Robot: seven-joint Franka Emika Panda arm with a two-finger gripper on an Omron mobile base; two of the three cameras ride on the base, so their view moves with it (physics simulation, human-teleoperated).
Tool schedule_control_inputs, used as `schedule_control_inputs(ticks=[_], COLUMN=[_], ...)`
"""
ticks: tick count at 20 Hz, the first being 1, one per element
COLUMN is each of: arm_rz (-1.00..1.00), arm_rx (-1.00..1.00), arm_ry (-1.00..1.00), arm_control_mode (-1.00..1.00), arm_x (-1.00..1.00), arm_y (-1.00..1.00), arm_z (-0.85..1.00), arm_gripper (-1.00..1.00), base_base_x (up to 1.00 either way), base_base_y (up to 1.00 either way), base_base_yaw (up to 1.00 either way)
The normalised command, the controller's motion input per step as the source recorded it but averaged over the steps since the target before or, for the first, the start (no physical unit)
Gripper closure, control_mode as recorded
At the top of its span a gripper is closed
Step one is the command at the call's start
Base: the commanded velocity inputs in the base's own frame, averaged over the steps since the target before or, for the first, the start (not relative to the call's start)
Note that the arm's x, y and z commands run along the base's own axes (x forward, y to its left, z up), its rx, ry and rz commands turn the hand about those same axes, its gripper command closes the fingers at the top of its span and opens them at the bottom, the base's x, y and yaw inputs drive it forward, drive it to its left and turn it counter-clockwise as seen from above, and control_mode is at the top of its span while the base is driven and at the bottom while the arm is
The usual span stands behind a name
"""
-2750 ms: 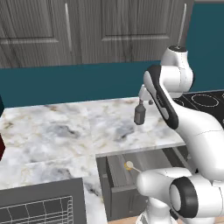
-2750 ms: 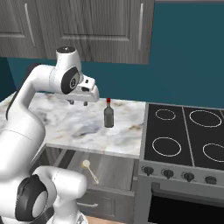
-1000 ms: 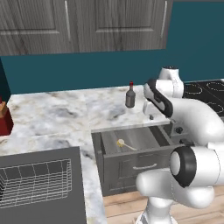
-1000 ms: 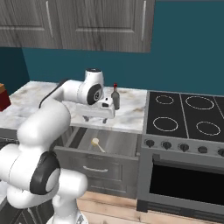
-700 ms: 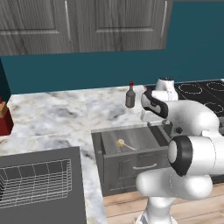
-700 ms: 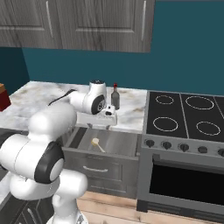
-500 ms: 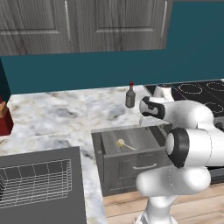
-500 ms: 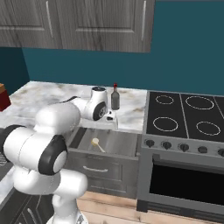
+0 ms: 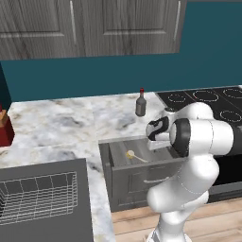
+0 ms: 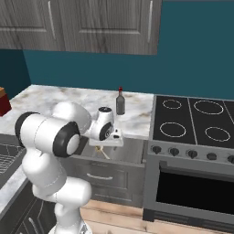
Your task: Pick the dish brush from the drawer and place it on the counter.
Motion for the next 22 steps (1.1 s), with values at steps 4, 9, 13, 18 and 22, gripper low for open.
schedule_control_inputs(ticks=[4,9,13,18,22], arm_rz=[0.02,0.02,0.04,0.03,0.04], arm_rx=[0.00,0.00,0.00,0.00,0.00], arm_ry=[0.09,0.12,0.16,0.16,0.01], arm_control_mode=[-1.00,-1.00,-1.00,-1.00,-1.00], arm_x=[0.30,0.11,-0.14,-0.88,-1.00], arm_y=[-0.04,-0.02,-0.06,0.00,0.00], arm_z=[-0.65,-0.51,-0.41,-0.26,-0.02], arm_gripper=[-1.00,-1.00,-1.00,-1.00,-1.00], base_base_x=[0.00,0.00,0.00,0.00,0.00], base_base_y=[0.00,0.00,0.00,0.00,0.00], base_base_yaw=[0.00,0.00,0.00,0.00,0.00])
